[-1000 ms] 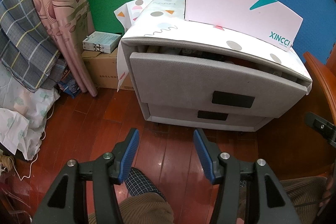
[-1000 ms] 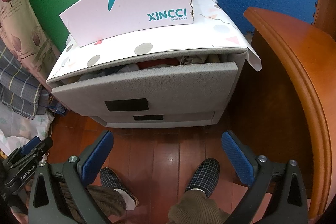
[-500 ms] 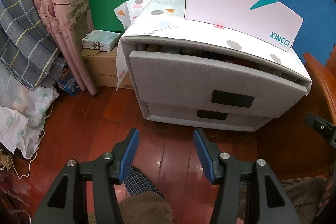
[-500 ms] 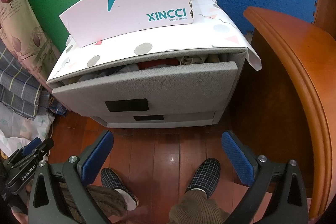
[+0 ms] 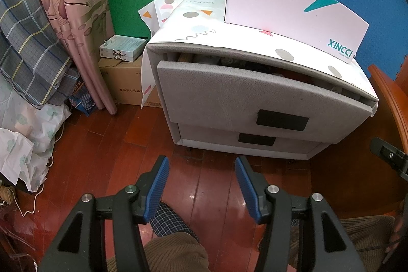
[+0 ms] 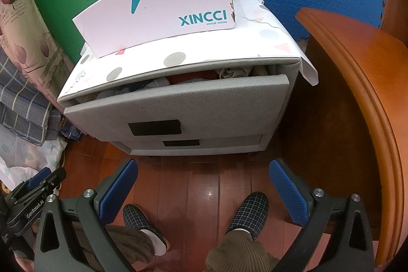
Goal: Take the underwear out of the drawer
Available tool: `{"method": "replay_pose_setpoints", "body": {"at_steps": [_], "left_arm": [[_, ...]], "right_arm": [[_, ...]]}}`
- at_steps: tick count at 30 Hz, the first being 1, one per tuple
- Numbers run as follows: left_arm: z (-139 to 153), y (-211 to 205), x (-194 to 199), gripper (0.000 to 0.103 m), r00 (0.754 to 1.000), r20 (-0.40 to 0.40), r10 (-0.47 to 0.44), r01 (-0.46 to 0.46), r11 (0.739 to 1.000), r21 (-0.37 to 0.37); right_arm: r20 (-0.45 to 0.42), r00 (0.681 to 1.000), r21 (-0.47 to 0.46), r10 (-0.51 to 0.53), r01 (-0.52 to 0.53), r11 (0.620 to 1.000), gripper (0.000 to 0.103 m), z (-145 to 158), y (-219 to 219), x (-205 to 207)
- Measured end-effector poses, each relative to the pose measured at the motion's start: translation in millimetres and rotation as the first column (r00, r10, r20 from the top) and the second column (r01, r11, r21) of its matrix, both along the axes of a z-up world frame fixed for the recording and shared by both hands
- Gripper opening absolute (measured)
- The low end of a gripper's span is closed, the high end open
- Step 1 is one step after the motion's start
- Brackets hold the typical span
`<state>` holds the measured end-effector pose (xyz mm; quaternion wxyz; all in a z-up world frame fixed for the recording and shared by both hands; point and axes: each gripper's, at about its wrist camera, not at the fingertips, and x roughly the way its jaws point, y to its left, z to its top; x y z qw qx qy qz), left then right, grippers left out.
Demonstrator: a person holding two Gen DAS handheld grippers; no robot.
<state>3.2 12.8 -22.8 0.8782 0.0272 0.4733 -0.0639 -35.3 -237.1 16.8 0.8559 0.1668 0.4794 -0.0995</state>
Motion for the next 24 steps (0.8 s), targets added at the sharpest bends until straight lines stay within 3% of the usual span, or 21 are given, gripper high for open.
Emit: {"method": "replay_pose_setpoints", "body": {"at_steps": [6,14,20,24], "left_arm": [[0,1,2,0.055,1.0,-0.012,0.008,-0.008,1.0,-0.019],[2,11,14,0.055,0.998,-0.067,0.022,-0.031,0.991,-0.13],[1,33,40,0.055,0.989,-0.139,0.056,-0.1,0.938,-0.332],[0,45,63,0.055,0.98,-0.168,0.102,-0.162,0.905,-0.393]], "right_arm": [[0.002,1.0,0.007,-0.001,0.001,1.0,0.102,0,0,-1],[0.001,1.0,0.022,-0.008,0.008,1.0,0.102,0,-4,-1],[0.001,1.0,0.037,-0.02,0.02,0.999,0.102,-1,-10,-3],[0.002,0.999,0.057,-0.043,0.042,0.997,0.102,-3,-18,-6]]}}
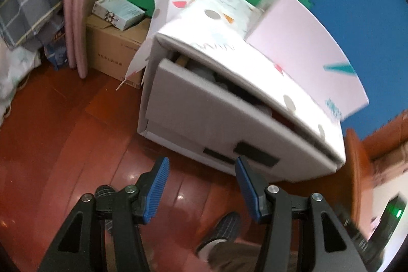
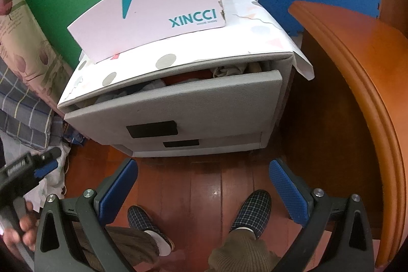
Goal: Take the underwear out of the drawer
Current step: 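Hook the left gripper on the drawer front and pull it open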
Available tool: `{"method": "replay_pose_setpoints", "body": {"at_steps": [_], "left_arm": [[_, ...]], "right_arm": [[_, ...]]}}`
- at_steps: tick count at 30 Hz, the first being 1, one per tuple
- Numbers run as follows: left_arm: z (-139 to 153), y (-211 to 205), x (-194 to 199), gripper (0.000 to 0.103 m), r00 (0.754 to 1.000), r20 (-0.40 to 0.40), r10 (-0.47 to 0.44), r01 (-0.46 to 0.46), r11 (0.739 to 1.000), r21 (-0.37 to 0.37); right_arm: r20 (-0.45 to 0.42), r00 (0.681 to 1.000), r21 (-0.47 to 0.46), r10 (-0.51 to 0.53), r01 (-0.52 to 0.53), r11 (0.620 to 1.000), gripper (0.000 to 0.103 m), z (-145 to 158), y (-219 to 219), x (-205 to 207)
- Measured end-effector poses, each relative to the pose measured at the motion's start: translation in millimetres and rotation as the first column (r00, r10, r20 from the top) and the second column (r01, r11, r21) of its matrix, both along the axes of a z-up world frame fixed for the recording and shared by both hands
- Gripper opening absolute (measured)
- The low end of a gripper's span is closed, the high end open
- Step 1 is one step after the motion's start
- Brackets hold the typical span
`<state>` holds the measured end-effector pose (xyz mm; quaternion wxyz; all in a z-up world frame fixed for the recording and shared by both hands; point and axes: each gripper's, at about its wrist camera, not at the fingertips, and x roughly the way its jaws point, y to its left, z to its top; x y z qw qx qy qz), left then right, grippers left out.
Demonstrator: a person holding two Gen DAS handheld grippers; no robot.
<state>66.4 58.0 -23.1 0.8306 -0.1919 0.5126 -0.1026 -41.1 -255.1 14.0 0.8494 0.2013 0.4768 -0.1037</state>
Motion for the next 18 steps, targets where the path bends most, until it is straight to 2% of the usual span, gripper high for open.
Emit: {"method": "replay_pose_setpoints", "body": {"at_steps": [3,5,6,7,18], "left_arm": [[-3,8,21,0.055,0.999,-0.036,0.038,-0.041,0.996,-0.075],[-7,11,35,0.061,0.996,-0.058,0.066,-0.072,0.99,-0.12],[-9,12,42,0.067,0.995,-0.063,0.08,-0.088,0.987,-0.134],[-12,13,48,0.068,0.993,-0.065,0.095,-0.103,0.983,-0.149],[-42,17,93,0.068,0.976,-0.147,0.16,-0.189,0.959,-0.212]], "right_arm": [[-0.002,1.0,0.021,-0.015,0.015,1.0,0.102,-2,-6,-2],[-0.004,1.0,0.033,-0.024,0.025,0.999,0.103,-3,-10,-2],[-0.005,1.0,0.037,-0.025,0.025,0.999,0.103,-4,-10,-2],[-0.006,1.0,0.039,-0.026,0.026,0.999,0.103,-4,-11,-2],[-0.019,1.0,0.044,-0.005,0.006,0.999,0.103,-7,-9,4]]}}
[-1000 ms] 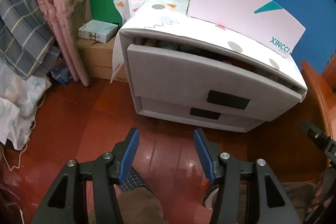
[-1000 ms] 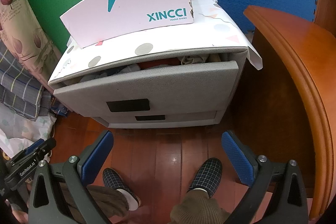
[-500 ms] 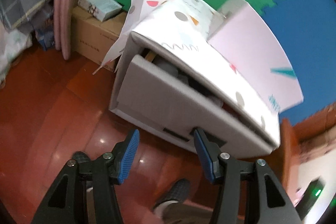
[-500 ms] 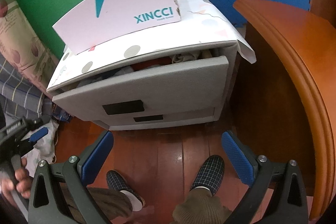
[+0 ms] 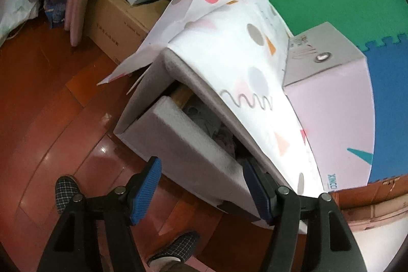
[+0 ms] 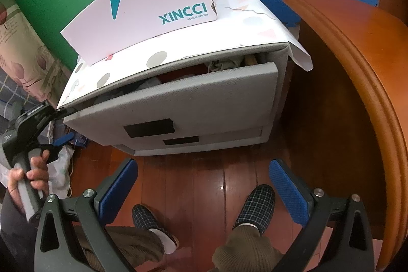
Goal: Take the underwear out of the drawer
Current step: 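Hook the left gripper on the drawer front and pull it open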
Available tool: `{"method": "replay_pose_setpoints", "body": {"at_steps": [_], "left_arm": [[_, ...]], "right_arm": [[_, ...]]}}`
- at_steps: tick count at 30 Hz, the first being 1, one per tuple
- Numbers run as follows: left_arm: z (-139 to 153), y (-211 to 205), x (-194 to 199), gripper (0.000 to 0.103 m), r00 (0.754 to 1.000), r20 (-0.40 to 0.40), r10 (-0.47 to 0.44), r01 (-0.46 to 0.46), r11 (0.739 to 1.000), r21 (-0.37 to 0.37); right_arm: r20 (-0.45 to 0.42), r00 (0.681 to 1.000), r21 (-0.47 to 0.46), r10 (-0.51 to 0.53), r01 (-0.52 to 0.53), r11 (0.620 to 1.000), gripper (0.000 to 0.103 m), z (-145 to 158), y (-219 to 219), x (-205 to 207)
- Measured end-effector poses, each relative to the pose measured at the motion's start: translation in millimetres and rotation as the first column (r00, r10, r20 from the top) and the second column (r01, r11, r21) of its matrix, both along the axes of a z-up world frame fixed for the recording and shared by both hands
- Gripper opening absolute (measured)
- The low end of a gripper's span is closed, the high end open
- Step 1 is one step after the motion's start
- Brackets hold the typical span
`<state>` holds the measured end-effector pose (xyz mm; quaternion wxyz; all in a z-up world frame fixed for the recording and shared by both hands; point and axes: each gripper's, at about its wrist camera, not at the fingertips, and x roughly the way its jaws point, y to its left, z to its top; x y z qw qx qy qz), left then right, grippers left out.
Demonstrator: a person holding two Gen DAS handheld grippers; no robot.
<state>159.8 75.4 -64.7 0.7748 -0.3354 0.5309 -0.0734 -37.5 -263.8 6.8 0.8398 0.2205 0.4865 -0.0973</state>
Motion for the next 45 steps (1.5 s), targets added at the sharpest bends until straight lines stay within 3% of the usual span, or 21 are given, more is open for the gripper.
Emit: {"method": "replay_pose_setpoints", "body": {"at_steps": [6,11,13,16,20,24,30,35,38,45], "left_arm": [[-13,3,8,0.07,0.999,-0.022,0.041,-0.041,0.999,-0.027],[-15,1,6,0.085,0.998,-0.014,0.062,-0.062,0.998,0.018],[-19,3,8,0.096,0.998,-0.034,0.062,-0.061,0.998,0.015],[-21,4,10,0.097,0.998,-0.043,0.045,-0.044,0.999,0.016],[-13,1,10,0.097,0.999,-0.033,-0.01,0.013,0.994,0.104],[-12,3,4,0.097,0.995,-0.06,-0.084,0.091,0.987,0.133],[-8,7,-16,0.097,0.969,-0.124,-0.215,0.236,0.951,0.197],[-3,5,-36,0.097,0.936,-0.17,-0.309,0.345,0.898,0.274],[-1,6,-50,0.097,0.919,-0.194,-0.343,0.389,0.869,0.305],[2,7,-69,0.097,0.9,-0.221,-0.374,0.431,0.835,0.342]], "right_arm": [[-0.003,1.0,0.002,0.004,-0.004,1.0,0.103,-1,1,0],[-0.005,1.0,0.006,0.004,-0.004,1.0,0.103,-1,1,1],[-0.005,1.0,0.005,0.007,-0.007,1.0,0.103,-1,2,1],[-0.006,1.0,0.002,0.007,-0.007,1.0,0.103,-1,2,1],[-0.005,1.0,0.002,0.004,-0.004,1.0,0.103,0,1,1],[0.0,1.0,0.001,0.004,-0.004,1.0,0.103,0,1,0],[0.012,1.0,0.0,0.007,-0.007,1.0,0.103,2,2,-1],[0.017,1.0,0.0,0.006,-0.006,1.0,0.103,3,2,-2],[0.019,1.0,0.002,0.004,-0.004,1.0,0.103,3,2,-2],[0.018,1.0,0.002,0.005,-0.005,1.0,0.103,2,2,-1]]}}
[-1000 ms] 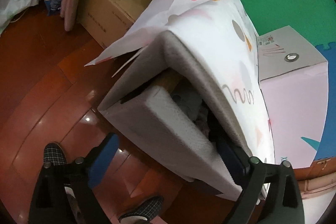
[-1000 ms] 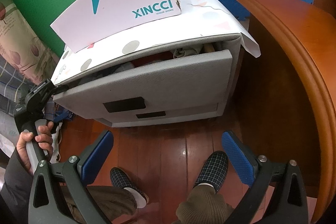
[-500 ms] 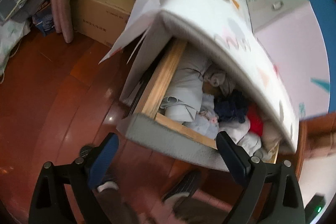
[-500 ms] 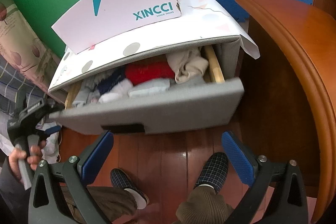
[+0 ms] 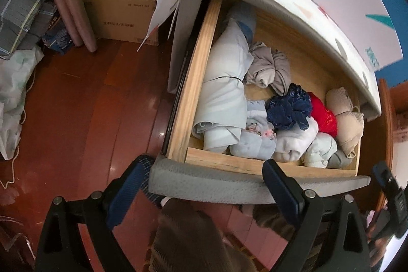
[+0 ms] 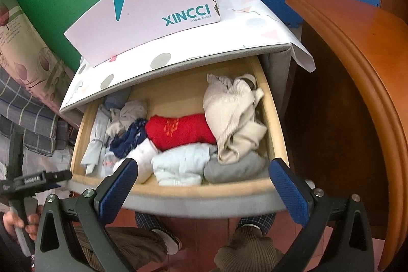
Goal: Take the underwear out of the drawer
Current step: 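Hook the left gripper on the drawer front and pull it open, then reach the right gripper into the drawer and grasp the beige lace bra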
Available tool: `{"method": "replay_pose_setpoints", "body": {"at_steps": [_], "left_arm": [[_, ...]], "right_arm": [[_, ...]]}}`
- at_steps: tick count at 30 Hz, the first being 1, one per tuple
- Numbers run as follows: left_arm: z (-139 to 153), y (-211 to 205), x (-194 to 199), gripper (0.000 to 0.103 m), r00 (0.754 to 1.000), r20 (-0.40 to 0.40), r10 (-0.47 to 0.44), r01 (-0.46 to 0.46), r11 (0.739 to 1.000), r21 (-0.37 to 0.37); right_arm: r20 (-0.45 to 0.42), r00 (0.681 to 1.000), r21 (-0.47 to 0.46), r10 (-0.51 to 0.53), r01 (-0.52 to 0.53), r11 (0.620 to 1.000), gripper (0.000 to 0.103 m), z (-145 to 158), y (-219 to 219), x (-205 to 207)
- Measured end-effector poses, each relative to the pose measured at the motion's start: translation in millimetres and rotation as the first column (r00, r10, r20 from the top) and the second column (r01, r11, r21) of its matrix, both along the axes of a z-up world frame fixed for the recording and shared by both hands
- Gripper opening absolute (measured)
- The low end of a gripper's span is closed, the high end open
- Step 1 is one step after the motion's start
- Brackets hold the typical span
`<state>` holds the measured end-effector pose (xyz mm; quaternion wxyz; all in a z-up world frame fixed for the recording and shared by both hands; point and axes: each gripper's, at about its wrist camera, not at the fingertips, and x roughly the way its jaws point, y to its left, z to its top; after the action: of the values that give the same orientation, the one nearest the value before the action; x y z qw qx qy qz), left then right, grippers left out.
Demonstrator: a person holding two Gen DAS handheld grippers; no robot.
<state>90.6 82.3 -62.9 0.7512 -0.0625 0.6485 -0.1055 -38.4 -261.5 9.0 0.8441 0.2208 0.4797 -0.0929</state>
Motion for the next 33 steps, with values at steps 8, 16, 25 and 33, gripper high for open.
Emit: {"method": "replay_pose_setpoints", "body": {"at_steps": [8,16,25,33], "left_arm": [[6,-6,-3,0.097,0.999,0.033,-0.027,0.025,0.998,0.065],[16,-13,-7,0.095,0.994,0.095,-0.061,0.048,0.991,0.128],[53,-16,-12,0.094,0.958,0.284,-0.046,0.02,0.996,0.092],[65,-33,7,0.094,0.953,0.298,-0.046,0.021,0.996,0.089]], "right_arm": [[-0.013,1.0,0.002,-0.002,0.002,1.0,0.103,-2,-1,1],[-0.077,0.997,0.008,0.011,-0.011,1.0,0.102,-5,-6,7],[-0.237,0.965,-0.068,0.109,-0.129,0.989,0.093,-1,-24,52],[-0.315,0.939,-0.019,0.14,-0.154,0.988,0.073,-21,-31,86]]}}
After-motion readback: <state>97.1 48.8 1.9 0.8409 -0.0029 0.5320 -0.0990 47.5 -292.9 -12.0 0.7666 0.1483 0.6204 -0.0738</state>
